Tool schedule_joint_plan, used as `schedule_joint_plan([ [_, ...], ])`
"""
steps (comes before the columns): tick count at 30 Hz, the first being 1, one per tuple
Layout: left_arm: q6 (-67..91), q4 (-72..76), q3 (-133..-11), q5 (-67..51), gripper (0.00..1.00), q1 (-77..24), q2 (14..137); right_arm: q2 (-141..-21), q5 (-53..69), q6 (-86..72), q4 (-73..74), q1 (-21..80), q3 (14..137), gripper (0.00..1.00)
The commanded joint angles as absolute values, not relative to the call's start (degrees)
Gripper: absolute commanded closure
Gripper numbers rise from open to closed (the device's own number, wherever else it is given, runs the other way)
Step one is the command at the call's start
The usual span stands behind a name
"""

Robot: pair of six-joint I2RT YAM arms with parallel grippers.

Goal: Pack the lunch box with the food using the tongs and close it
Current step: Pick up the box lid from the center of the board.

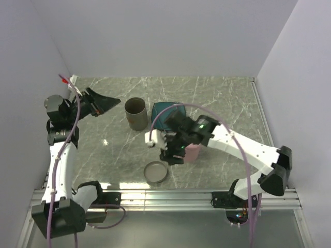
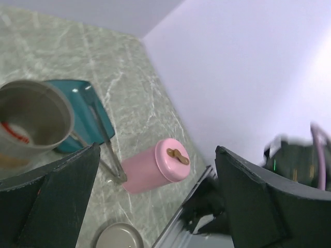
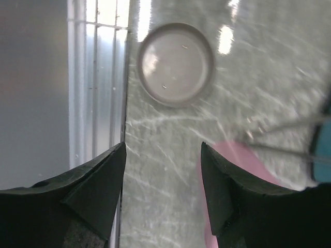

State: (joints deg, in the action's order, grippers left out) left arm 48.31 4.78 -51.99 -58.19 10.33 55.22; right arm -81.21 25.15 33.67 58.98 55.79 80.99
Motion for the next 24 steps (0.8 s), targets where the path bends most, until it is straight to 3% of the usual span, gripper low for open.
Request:
schedule_joint_plan([
  [1,53.08,2.46,-52.82,-59.68,0.01,14.84,56.25,-83.58,21.63,35.42,51.17,62.47,79.02,0.34],
  [10,43.09,-13.08,-55.72,-59.15,0.01,18.10,61.35,-97.02,15.56,37.35,44.57,73.73,78.05,0.39],
  [24,42.10,-10.19,-51.24,-59.33,0.01,18.19,56.60,-103.97,14.50,36.56,40.34,74.53,72.26,0.43],
])
